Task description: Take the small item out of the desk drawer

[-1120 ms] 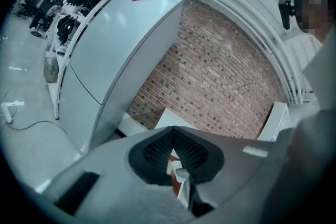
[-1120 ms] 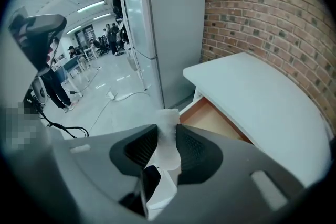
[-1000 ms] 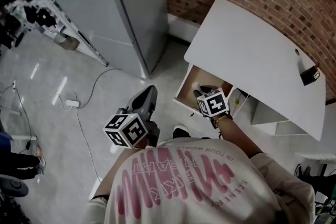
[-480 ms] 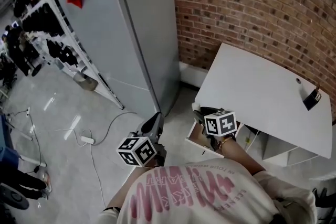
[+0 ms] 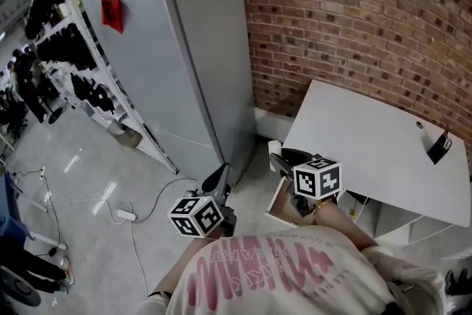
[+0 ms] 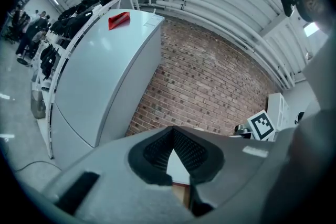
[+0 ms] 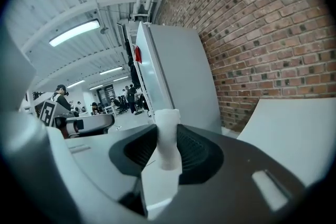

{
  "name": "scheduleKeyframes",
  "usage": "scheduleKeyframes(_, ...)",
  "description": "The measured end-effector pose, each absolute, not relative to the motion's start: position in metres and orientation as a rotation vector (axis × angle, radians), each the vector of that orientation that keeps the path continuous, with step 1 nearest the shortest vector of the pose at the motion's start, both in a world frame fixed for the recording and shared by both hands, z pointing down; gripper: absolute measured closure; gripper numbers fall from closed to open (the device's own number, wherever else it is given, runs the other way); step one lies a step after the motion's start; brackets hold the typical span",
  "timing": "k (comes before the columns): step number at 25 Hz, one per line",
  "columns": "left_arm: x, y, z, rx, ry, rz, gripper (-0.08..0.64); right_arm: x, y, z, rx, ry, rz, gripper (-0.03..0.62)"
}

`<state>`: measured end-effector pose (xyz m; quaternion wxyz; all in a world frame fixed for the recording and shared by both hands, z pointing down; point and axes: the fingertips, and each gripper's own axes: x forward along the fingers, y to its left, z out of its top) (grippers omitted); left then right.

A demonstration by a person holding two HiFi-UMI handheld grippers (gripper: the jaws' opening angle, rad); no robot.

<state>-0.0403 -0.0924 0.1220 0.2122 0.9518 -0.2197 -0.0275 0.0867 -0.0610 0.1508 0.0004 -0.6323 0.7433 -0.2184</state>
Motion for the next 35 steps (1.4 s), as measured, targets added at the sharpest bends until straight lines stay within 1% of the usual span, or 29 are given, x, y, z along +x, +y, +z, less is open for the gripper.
scheduleKeyframes(5, -0.032, -0.099, 0.120, 2.668, -0.610, -0.077, 0.555, 0.093, -0.061, 0.141, -2.097, 2.335, -0.547, 0.460)
scheduleKeyframes(9, -0.026, -0.102, 0.120, 2.647, -0.591, -0.104, 0.555, 0.099, -0.058, 0.145, -2.172, 2.291, -0.523, 0.460)
scheduleKeyframes(18, -0.020, -0.097, 0.146, 2.647, -0.532, 0.017, 0.555, 0.105, -0.051, 0.165, -2.226, 2.215, -0.603, 0.460)
scheduleKeyframes(35, -0.029, -0.095, 0.164, 2.611, -0.488, 0.050, 0.555, 0.085, -0.049, 0.184, -2.235, 2.216, -0.674, 0.460)
